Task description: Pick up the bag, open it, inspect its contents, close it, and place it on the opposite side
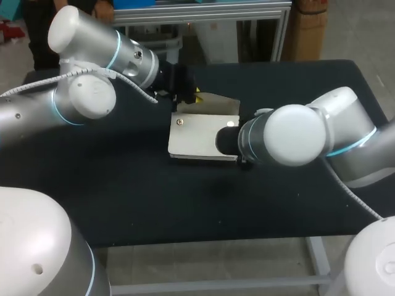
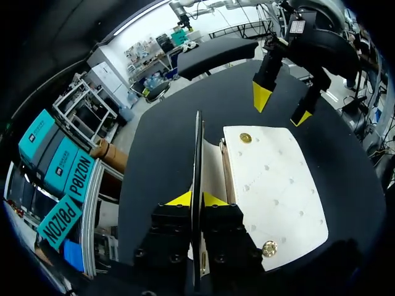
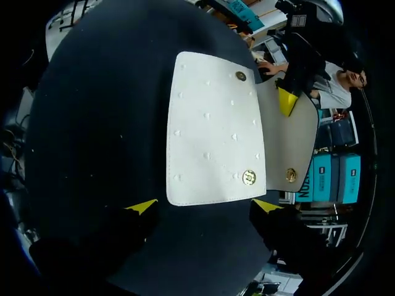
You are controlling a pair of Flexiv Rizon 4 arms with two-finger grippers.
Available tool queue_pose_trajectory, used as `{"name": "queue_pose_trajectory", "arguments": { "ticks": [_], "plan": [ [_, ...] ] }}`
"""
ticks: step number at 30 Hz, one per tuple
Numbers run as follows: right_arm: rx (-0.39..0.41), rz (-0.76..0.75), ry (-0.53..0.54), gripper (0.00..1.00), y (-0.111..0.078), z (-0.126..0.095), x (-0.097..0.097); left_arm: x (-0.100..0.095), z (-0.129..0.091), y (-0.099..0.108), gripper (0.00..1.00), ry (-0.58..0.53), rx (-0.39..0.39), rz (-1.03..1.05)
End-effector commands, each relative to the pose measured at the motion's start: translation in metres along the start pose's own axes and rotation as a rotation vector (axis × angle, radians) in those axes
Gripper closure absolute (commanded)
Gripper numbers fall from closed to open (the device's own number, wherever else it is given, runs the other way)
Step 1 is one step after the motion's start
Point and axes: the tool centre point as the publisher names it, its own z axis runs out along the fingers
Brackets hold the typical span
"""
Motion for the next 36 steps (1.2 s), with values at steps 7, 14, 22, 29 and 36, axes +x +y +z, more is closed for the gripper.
{"name": "queue_pose_trajectory", "arguments": {
  "ticks": [7,14,22,29,36],
  "plan": [
    [-0.015,0.031,-0.009,0.00,-0.006,-0.029,-0.020,-0.004,-0.031,-0.015,1.00,-0.107,-0.026,-0.011],
    [-0.019,0.041,-0.023,0.00,-0.004,-0.037,-0.039,-0.011,-0.046,-0.024,1.00,-0.152,-0.020,-0.020],
    [-0.054,0.036,-0.034,0.51,0.000,-0.052,-0.059,-0.013,-0.052,-0.031,1.00,-0.065,0.061,-0.063],
    [-0.051,0.036,0.015,1.00,0.002,-0.057,-0.070,-0.013,-0.052,-0.031,1.00,-0.065,0.061,-0.063],
    [-0.051,0.036,0.015,1.00,0.002,-0.057,-0.070,-0.013,-0.052,-0.031,1.00,-0.065,0.061,-0.063]
  ]
}}
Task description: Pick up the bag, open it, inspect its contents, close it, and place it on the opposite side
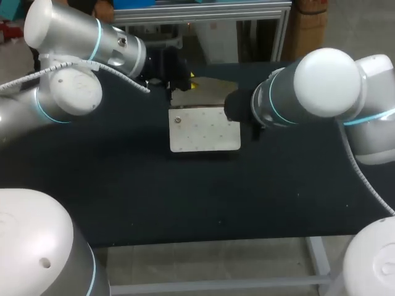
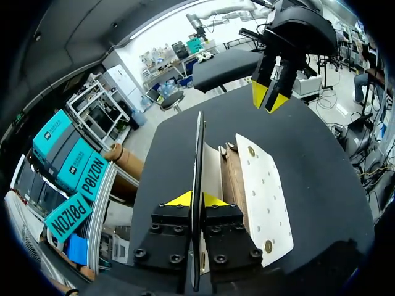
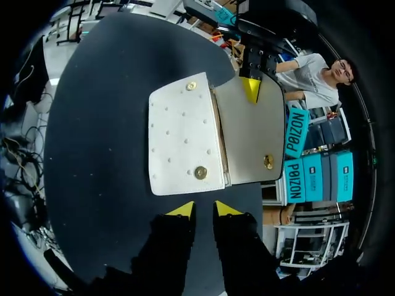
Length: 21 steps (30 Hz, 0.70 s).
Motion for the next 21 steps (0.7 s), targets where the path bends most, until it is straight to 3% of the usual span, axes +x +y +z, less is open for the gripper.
{"name": "queue_pose_trajectory", "arguments": {
  "ticks": [1,4,9,13,17,21],
  "plan": [
    [0.003,-0.001,0.001,1.00,0.001,-0.001,0.000,0.000,0.000,-0.001,1.00,-0.003,0.002,0.000],
    [0.003,-0.001,0.001,1.00,0.001,-0.001,0.000,0.000,0.000,-0.001,1.00,-0.003,0.002,0.000],
    [0.003,-0.001,0.001,1.00,0.001,-0.001,0.000,0.016,0.009,-0.010,1.00,-0.090,-0.133,-0.022],
    [0.005,-0.028,-0.026,1.00,0.011,0.007,0.000,0.025,0.012,-0.014,1.00,-0.153,-0.186,-0.012],
    [-0.011,-0.056,-0.050,1.00,0.019,0.014,-0.002,0.031,0.012,-0.014,1.00,-0.233,-0.206,-0.008],
    [-0.022,-0.089,-0.078,1.00,0.027,0.016,-0.001,0.032,0.009,-0.012,1.00,-0.239,-0.183,-0.019]
  ]
}}
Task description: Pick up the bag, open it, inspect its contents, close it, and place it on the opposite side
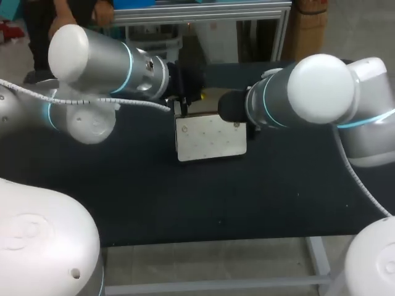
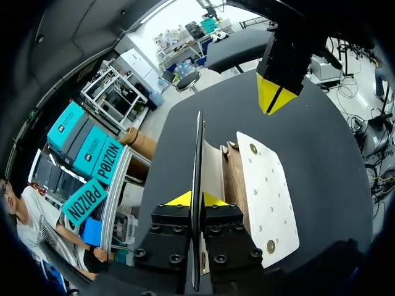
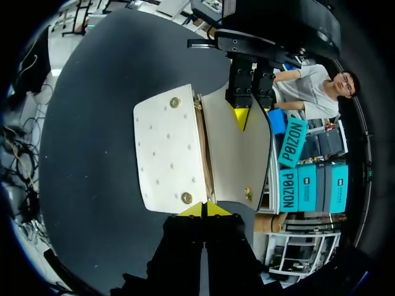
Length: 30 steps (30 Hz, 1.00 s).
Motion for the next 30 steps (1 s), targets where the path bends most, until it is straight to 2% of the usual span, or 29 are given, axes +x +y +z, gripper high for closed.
{"name": "queue_pose_trajectory", "arguments": {
  "ticks": [1,8,20,30],
  "plan": [
    [0.005,-0.026,-0.041,1.00,0.013,0.014,0.005,0.004,-0.003,0.002,1.00,-0.055,0.005,-0.009],
    [0.010,-0.068,-0.051,1.00,0.021,0.029,0.006,0.003,-0.005,0.004,1.00,-0.015,0.047,-0.008],
    [0.015,-0.052,-0.082,1.00,0.006,0.033,-0.009,-0.006,-0.011,0.009,1.00,0.105,0.163,0.022],
    [-0.008,-0.061,-0.058,1.00,0.013,0.050,-0.010,-0.003,-0.009,0.007,1.00,0.138,0.183,0.021]
  ]
}}
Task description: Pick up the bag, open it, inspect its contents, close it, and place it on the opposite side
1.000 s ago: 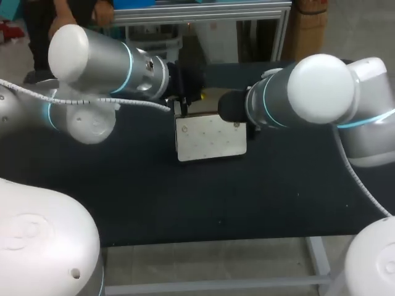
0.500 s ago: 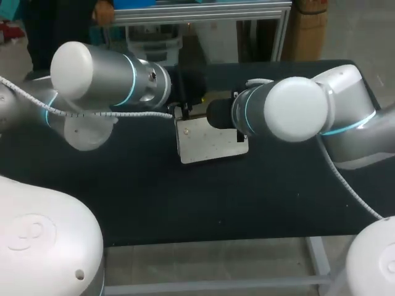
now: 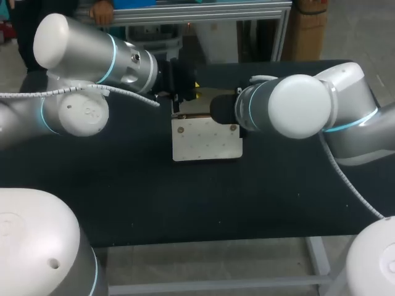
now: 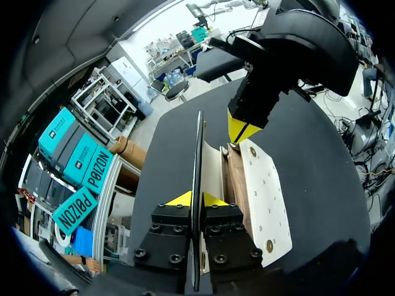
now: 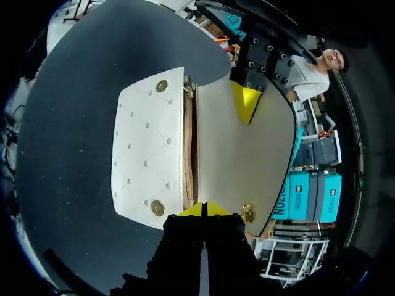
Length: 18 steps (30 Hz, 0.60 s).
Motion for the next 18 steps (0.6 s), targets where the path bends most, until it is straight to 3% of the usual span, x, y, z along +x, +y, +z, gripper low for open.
{"name": "queue_pose_trajectory", "arguments": {
  "ticks": [1,18],
  "plan": [
    [-0.012,-0.008,0.009,1.00,0.006,0.013,0.001,-0.002,0.000,0.002,1.00,0.021,0.085,0.001],
    [0.031,-0.003,0.088,1.00,0.019,0.047,-0.007,0.001,0.003,-0.003,1.00,0.013,0.079,-0.007]
  ]
}}
